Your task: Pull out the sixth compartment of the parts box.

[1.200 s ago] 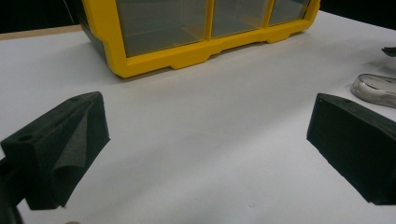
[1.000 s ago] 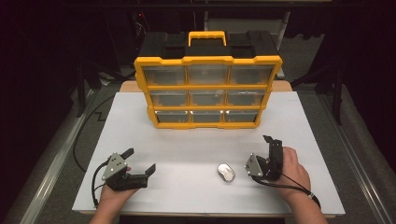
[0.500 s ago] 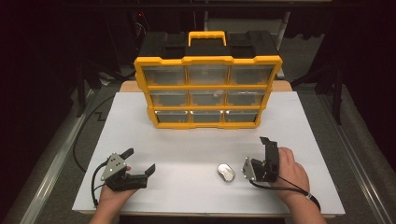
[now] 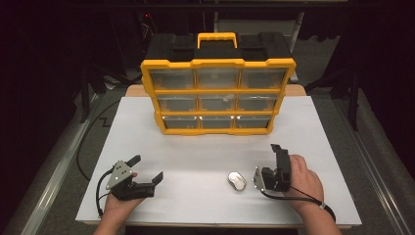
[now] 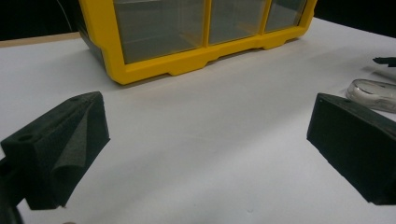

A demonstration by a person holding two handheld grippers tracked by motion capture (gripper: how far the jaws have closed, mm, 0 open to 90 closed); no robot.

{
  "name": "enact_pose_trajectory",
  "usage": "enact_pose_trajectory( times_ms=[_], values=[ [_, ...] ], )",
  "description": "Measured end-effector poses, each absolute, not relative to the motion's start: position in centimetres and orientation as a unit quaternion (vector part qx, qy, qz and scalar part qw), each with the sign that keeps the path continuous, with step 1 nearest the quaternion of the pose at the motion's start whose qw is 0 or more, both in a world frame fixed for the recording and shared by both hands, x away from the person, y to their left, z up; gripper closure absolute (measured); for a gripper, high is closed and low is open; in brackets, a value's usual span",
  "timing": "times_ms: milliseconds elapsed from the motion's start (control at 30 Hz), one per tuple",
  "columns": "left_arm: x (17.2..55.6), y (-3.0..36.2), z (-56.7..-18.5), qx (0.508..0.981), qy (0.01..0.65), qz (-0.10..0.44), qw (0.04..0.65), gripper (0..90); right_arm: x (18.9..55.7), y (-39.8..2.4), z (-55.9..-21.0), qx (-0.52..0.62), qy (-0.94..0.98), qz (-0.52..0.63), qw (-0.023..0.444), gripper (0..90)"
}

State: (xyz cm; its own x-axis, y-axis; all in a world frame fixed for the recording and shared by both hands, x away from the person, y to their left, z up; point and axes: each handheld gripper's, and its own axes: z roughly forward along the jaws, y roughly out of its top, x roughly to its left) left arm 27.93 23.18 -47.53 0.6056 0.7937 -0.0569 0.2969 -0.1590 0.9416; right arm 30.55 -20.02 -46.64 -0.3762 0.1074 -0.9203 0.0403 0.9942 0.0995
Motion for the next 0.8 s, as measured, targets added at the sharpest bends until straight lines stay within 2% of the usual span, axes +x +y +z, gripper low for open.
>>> enact_pose_trajectory(
  times_ms=[100, 167, 800],
  values=[
    [28.0, 23.2, -47.6, 0.725, 0.378, 0.237, 0.525, 0.2, 30.7, -19.9, -46.7, 0.041, 0.829, 0.03, 0.556, 7.9],
    [28.1, 23.2, -47.6, 0.724, 0.379, 0.238, 0.524, 0.2, 30.8, -19.6, -46.8, 0.047, 0.829, 0.031, 0.557, 14.0],
    [28.8, 23.5, -47.8, 0.728, 0.373, 0.235, 0.524, 0.4, 32.6, -17.5, -47.8, 0.058, 0.812, 0.018, 0.581, 27.9]
  ],
)
